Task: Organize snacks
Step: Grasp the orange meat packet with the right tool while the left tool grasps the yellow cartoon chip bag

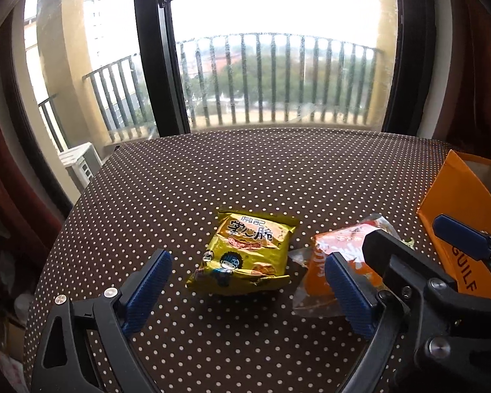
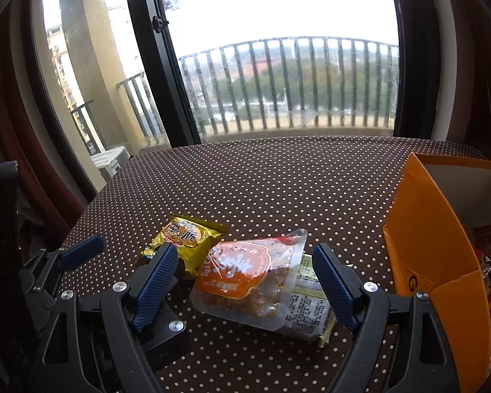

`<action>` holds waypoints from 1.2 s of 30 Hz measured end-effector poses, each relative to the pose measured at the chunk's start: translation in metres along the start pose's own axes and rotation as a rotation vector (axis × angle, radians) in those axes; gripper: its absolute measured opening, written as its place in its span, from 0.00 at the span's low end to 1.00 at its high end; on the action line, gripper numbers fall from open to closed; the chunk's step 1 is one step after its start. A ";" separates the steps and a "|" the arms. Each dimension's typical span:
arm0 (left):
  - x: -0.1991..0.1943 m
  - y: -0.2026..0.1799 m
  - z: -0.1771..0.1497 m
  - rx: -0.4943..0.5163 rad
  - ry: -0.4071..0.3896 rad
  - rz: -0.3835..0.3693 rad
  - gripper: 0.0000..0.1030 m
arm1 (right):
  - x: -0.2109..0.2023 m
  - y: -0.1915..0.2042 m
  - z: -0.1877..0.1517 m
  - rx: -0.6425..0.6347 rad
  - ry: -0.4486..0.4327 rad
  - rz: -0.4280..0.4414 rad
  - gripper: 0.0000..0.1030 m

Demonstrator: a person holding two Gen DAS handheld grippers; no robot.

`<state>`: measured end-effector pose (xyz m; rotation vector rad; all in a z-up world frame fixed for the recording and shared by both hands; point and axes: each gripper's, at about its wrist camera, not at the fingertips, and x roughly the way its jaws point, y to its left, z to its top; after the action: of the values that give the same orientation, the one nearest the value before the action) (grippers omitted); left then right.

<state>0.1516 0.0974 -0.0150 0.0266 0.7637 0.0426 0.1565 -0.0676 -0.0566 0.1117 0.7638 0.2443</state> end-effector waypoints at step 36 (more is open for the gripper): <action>0.112 0.009 -0.006 0.049 0.138 -0.015 0.79 | 0.066 -0.003 -0.002 0.006 0.177 -0.118 0.84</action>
<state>0.2281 0.1122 -0.0965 0.0648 0.9024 0.0118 0.2015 -0.0531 -0.1034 0.0509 0.9435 0.1411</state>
